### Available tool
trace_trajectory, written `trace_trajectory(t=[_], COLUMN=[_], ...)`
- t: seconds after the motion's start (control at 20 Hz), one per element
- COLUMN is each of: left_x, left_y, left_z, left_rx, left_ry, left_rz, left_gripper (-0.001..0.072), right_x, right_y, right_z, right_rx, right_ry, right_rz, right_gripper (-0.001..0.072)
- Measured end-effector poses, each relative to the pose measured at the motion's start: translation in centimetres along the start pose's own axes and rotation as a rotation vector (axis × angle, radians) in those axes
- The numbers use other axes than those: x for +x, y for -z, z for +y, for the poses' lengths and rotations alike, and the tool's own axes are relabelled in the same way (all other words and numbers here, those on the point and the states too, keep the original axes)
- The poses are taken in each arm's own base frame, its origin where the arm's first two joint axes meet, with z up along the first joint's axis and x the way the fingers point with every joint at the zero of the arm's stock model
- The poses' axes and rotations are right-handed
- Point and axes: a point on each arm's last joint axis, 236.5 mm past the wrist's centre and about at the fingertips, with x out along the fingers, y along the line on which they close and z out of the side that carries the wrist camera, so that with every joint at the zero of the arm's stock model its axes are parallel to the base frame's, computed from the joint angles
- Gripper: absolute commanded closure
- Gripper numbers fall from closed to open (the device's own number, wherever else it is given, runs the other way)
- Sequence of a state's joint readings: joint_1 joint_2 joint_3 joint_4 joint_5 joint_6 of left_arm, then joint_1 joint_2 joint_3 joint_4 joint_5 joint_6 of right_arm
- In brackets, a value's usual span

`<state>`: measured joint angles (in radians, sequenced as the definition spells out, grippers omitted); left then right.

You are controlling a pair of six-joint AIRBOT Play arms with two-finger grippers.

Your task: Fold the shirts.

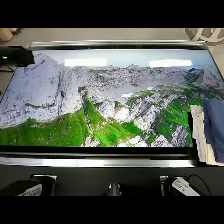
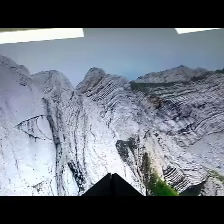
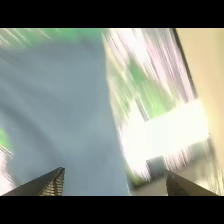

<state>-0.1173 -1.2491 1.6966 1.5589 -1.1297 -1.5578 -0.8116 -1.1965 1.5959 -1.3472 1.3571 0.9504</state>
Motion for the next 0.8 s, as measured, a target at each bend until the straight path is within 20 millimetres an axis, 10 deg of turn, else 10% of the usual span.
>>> trace_trajectory(t=[0.1, 0.35, 0.8], left_x=[3.2, 6.8, 6.6], left_y=[2.9, 16.3, 18.8], left_z=[-0.8, -4.7, -3.6], left_rx=[0.032, 0.049, -0.025], left_ry=[-0.035, 0.019, -0.065], left_rz=[0.135, 0.648, 0.597], left_gripper=[0.0328, 0.03, 0.0302], right_x=[0.8, 4.1, 5.2], right_y=[-3.7, 1.7, 6.6], right_z=[8.3, 26.5, 31.0], right_rx=[-0.129, -0.415, -0.559], right_ry=[-0.141, -0.507, -0.502], right_rz=[-0.035, 0.292, 0.485], right_gripper=[0.0007, 0.0026, 0.0025])
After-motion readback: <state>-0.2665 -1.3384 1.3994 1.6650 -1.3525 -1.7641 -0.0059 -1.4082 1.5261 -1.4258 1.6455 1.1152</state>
